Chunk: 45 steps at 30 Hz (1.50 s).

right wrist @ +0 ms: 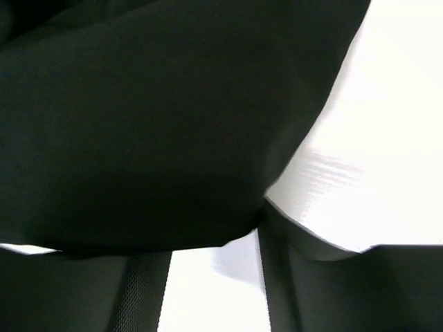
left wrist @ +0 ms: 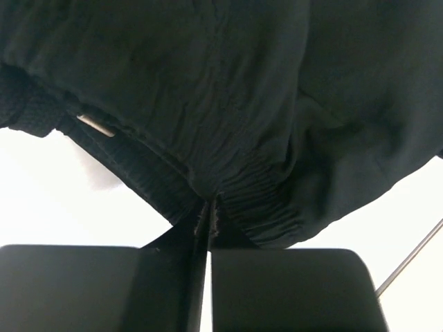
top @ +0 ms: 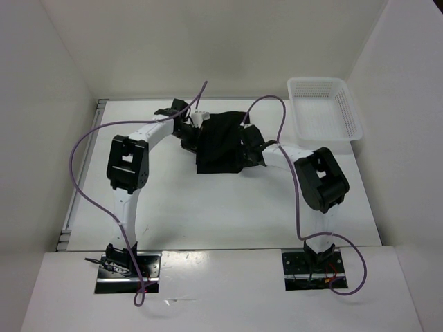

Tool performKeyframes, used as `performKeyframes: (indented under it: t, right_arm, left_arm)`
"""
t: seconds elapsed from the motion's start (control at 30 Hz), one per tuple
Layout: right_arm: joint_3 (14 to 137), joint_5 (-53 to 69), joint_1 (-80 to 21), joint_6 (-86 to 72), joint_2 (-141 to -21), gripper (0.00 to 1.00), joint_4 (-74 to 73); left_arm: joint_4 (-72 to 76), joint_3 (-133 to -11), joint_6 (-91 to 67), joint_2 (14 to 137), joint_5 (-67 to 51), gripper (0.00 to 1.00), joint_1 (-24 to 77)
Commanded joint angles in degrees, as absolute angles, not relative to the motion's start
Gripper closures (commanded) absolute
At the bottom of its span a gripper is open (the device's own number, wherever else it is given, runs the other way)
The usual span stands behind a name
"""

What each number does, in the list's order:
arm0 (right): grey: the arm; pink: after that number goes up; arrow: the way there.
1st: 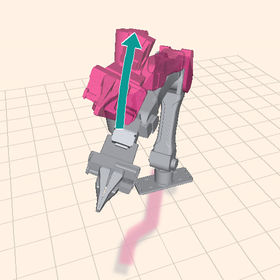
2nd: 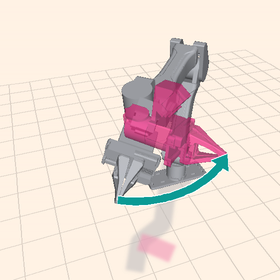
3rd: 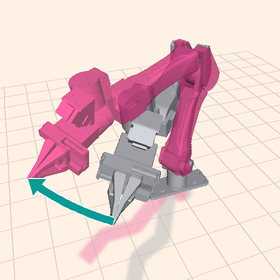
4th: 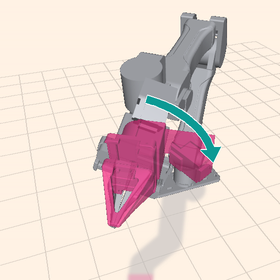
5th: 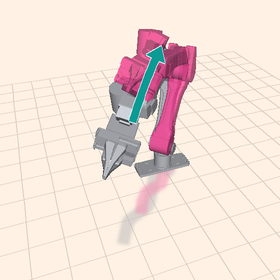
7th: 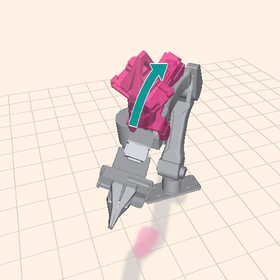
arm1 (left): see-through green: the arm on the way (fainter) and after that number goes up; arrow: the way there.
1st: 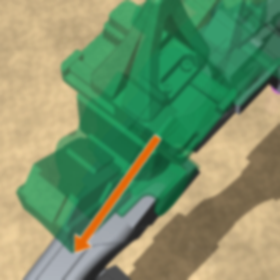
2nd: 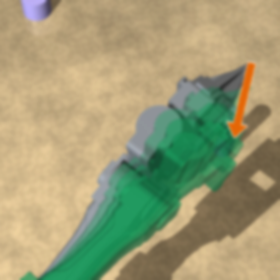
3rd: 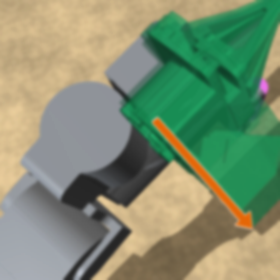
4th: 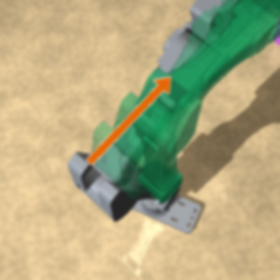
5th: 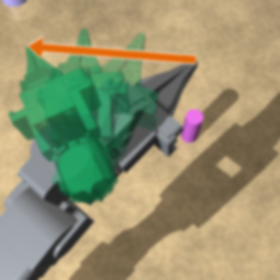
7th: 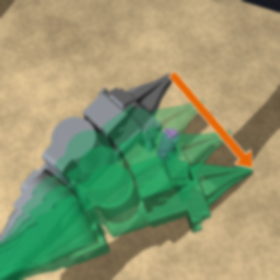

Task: Fold and stack the shorts
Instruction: Fold the shorts

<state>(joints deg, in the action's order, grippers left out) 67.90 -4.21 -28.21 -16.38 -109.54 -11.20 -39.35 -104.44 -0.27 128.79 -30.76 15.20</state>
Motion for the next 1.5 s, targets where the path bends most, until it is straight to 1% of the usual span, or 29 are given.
performKeyframes:
  t: [0.0,0.03,0.07,0.17,0.37,0.43,0.57,0.63,0.67,0.73,0.77,0.83,0.9,0.93,0.97,1.0,1.03,1.07,1.1,1.2,1.23,1.27,1.4,1.43,1.47]
  right_arm:
    - [68.29,-7.64,-27.77,-18.63,-111.01,0.53,-9.05]
    - [68.81,-8.43,-27.77,-18.02,-111.01,0.6,-9.05]
    - [68.82,-10.44,-27.77,-17.41,-111.01,0.7,-9.05]
    - [68.3,-10.99,-27.77,-17.4,-108.21,0.82,-10.45]
    - [64.87,-18.7,-27.77,-17.4,-101.35,0.98,-17.04]
    - [64.07,-20.03,-27.16,-16.27,-100.2,1.0,-18.37]
    - [61.18,-18.99,-27.16,-15.56,-99.58,1.0,-17.84]
    - [61.17,-16.71,-27.16,-14.07,-99.58,0.91,-16.53]
    - [61.17,-15.05,-27.16,-13.28,-100.1,0.89,-16.52]
    - [61.17,-15.64,-27.16,-10.83,-100.11,0.86,-15.12]
    - [60.65,-16.17,-27.16,-9.59,-100.11,0.76,-15.12]
    - [60.03,-16.17,-27.16,-4.69,-100.11,0.53,-14.59]
    - [60.03,-13.63,-27.16,-0.55,-98.8,0.42,-16.34]
    - [60.03,-13.1,-27.16,1.65,-97.83,0.42,-18.26]
    - [60.03,-12.49,-27.16,6.8,-96.43,0.45,-19.06]
    - [59.07,-10.31,-27.16,9.64,-91.63,0.53,-19.07]
    - [58.28,-8.11,-26.46,12.54,-88.19,0.57,-19.07]
    - [57.4,-5.74,-25.85,17.79,-84.15,0.6,-18.2]
    - [56.09,0.73,-25.84,20.36,-75.76,0.64,-17.58]
    - [56.86,8.24,-27.24,22.51,-66.12,0.72,-13.54]
    - [58.08,8.26,-28.12,22.5,-66.62,0.76,-13.54]
    - [59.4,8.26,-28.82,19.54,-68.1,0.77,-12.14]
    - [67.48,7.12,-28.83,13.11,-81.18,0.82,-9.32]
    - [68.8,7.12,-28.83,13.1,-87.91,0.84,-9.32]
    - [70.38,7.12,-28.83,12.49,-91.46,0.86,-9.32]
  left_arm:
    - [-39.38,-103.71,0.0,130.25,-31.39,0.99,15.47]
    - [-39.38,-103.71,0.0,130.25,-30.77,1.0,15.47]
    - [-39.38,-104.41,0.0,130.25,-30.24,1.0,14.95]
    - [-39.9,-106.16,0.0,130.25,-29.62,1.0,13.62]
    - [-41.31,-109.25,0.0,129.64,-22.42,1.0,11.34]
    - [-41.31,-109.25,0.0,129.11,-21.09,1.0,11.34]
    - [-41.92,-109.25,0.0,128.58,-22.76,1.0,11.86]
    - [-42.45,-108.73,0.0,128.58,-23.99,0.99,13.44]
    - [-42.45,-107.94,0.0,128.06,-24.52,0.95,14.49]
    - [-42.45,-107.06,0.0,128.06,-26.54,0.91,15.11]
    - [-42.45,-106.27,0.0,128.06,-26.54,0.85,15.12]
    - [-42.45,-105.74,0.0,128.06,-26.54,0.82,15.12]
    - [-42.45,-105.73,0.0,128.06,-25.14,0.82,15.12]
    - [-42.45,-105.73,0.0,128.06,-25.14,0.82,15.12]
    - [-42.45,-105.12,0.0,128.06,-25.14,0.8,15.12]
    - [-42.45,-105.12,0.0,127.53,-25.14,0.8,15.12]
    - [-42.45,-105.12,0.0,127.53,-25.14,0.8,15.12]
    - [-42.45,-105.12,0.0,127.53,-25.14,0.8,15.12]
    - [-42.45,-105.12,0.0,127.53,-25.14,0.8,15.12]
    - [-42.97,-105.12,0.0,128.05,-25.14,0.8,15.12]
    - [-42.98,-105.12,0.0,128.06,-25.14,0.8,15.12]
    - [-42.98,-105.12,0.0,128.06,-25.14,0.8,15.12]
    - [-42.98,-105.12,0.0,128.06,-25.14,0.8,15.12]
    - [-42.98,-105.12,0.0,128.06,-25.14,0.8,15.12]
    - [-42.98,-105.12,0.0,128.06,-25.14,0.8,15.12]
